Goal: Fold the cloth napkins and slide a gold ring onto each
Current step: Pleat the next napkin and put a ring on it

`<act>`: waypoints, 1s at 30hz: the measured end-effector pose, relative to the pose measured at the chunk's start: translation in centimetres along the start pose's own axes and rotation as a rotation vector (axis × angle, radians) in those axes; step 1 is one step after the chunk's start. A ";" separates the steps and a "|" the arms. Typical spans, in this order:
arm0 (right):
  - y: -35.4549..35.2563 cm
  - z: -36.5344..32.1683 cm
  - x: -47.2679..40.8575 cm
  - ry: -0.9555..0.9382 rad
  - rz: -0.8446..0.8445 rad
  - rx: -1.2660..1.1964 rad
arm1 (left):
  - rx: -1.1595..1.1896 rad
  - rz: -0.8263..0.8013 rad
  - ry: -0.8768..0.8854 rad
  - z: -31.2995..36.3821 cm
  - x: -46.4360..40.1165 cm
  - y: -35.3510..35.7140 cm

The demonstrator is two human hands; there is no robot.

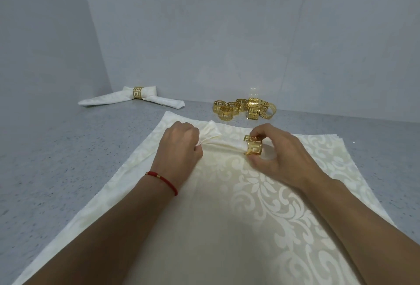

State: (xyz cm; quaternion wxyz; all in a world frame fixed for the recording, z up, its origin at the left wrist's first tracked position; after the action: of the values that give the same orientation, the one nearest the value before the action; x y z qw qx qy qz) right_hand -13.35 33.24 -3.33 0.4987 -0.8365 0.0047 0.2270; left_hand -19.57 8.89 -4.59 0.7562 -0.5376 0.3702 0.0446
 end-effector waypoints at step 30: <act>0.6 0.0 -0.2 -0.030 -0.053 -0.098 | 0.202 -0.100 0.550 2.4 0.5 0.0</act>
State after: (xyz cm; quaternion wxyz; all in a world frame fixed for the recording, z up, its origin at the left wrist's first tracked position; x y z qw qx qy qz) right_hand -13.68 32.88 -3.76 0.4629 -0.8563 -0.0361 0.2261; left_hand -18.02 10.72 -4.49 0.6783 -0.4692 0.5371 -0.1770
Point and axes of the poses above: each hand's wrist, its own x-axis away from the middle knuckle, its own y-axis out of the palm, z = x × y, the point moved 1 cm from there along -x, towards the middle knuckle, and after that the axes turned 6 degrees about -z, right-handed, at the moved point
